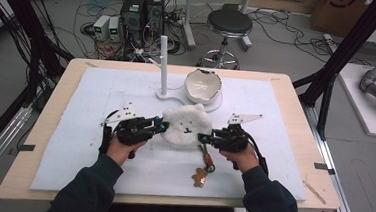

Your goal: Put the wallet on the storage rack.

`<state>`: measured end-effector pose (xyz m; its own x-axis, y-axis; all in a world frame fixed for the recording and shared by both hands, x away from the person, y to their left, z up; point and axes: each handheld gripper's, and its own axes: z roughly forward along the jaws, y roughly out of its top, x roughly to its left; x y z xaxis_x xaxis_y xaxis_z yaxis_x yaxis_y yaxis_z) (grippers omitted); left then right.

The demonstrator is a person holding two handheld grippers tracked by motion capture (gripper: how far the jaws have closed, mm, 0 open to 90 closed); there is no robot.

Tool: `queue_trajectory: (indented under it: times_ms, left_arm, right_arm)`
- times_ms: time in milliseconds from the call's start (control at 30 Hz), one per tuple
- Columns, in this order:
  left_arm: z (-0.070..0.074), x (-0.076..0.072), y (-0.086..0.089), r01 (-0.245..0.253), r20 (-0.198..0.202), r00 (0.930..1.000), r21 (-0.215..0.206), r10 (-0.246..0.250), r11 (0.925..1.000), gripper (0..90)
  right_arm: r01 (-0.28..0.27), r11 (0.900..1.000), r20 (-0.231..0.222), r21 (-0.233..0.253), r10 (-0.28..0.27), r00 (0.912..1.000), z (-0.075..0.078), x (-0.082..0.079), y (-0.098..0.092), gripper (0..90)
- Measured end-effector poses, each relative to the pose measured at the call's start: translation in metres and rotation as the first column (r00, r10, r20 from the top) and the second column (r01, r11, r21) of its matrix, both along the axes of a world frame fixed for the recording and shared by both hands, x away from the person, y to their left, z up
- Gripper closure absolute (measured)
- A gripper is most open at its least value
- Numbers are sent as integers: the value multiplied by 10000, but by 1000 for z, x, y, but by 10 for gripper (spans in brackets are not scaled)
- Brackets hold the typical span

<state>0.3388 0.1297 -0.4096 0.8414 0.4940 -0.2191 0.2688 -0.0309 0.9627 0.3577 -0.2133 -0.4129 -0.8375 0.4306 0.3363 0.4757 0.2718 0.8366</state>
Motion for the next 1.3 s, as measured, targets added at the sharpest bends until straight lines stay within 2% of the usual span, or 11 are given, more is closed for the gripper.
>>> queue_trajectory:
  times_ms: [133,367,567,600,833,967,1000,1033,1200,1267,1300]
  left_arm:
    - [-7,0,-8,315,-363,9989,968,-281,9948,777]
    - [-10,-1,-14,557,-501,9975,1273,-496,9903,777]
    - [-11,-1,-14,309,-484,9986,1796,-225,9833,733]
    - [-12,1,-12,180,-550,9985,1957,-73,9805,707]
    - [-7,6,12,-869,-496,9942,1531,955,9844,618]
    - [-4,10,34,-1687,-412,9838,1185,1746,9785,515]
    - [-3,11,39,-1921,-475,9790,1104,1982,9751,446]
    - [-3,12,44,-2108,-577,9744,1022,2173,9722,446]
    - [-1,16,65,-3047,-746,9475,848,3110,9487,210]
    - [-1,17,71,-3177,-705,9436,824,3236,9446,204]
    - [-2,17,73,-3235,-727,9414,822,3294,9426,204]
  right_arm:
    - [663,9971,810,372,-692,9943,8,-2,-9,746]
    - [1166,9907,1437,707,-1257,9816,13,-5,-12,746]
    - [1222,9924,2172,110,-1217,9685,16,-8,-10,759]
    - [1247,9922,2539,-90,-1183,9600,18,-9,-9,761]
    - [1713,9851,2986,-130,-1596,9409,26,-3,-17,766]
    - [2010,9794,3356,-213,-1824,9242,35,6,-24,766]
    - [2076,9780,3584,-224,-1860,9148,40,11,-25,766]
    - [2076,9780,3584,-224,-1860,9148,40,11,-25,766]
    - [2197,9747,4147,-405,-1837,8912,61,30,-23,765]
    - [2279,9712,4524,-700,-1727,8749,78,44,-20,765]
    - [2279,9712,4524,-700,-1727,8749,78,44,-20,765]
